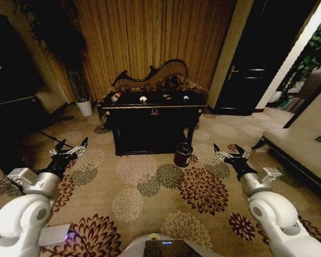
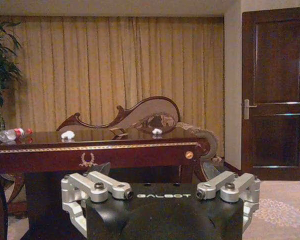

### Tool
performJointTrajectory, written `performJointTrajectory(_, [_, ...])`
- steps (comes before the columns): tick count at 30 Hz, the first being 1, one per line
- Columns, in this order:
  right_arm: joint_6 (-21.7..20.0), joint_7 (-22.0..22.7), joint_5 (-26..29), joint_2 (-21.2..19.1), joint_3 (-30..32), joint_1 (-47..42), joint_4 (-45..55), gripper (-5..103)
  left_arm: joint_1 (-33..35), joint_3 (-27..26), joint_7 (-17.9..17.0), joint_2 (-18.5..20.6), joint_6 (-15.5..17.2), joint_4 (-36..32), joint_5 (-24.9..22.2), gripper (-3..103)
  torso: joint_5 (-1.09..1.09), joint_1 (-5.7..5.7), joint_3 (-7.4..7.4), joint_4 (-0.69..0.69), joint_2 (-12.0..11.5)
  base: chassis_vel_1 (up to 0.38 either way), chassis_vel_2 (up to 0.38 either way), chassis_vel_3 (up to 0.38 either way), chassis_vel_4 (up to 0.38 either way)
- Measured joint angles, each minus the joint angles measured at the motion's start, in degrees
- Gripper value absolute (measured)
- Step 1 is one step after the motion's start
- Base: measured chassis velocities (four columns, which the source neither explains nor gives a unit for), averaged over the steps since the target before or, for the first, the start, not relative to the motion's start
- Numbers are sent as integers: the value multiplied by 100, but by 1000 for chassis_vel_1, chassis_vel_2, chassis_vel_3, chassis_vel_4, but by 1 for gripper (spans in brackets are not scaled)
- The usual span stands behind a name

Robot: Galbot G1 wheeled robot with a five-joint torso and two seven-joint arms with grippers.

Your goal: Move to the front of the table and place the trash on the table into the trash bin.

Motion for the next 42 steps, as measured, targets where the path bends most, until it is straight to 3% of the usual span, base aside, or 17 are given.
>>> performJointTrajectory(21, [-80,-16,0,-8,-36,72,-58,100,11,-16,44,23,-23,-5,22,100,1,-1,-1,-1,1,-16,14,18,-19])
performJointTrajectory(42, [-52,-21,-29,20,-68,77,-86,100,12,-25,82,1,-35,13,25,100,0,1,0,2,-1,-213,199,211,-196])
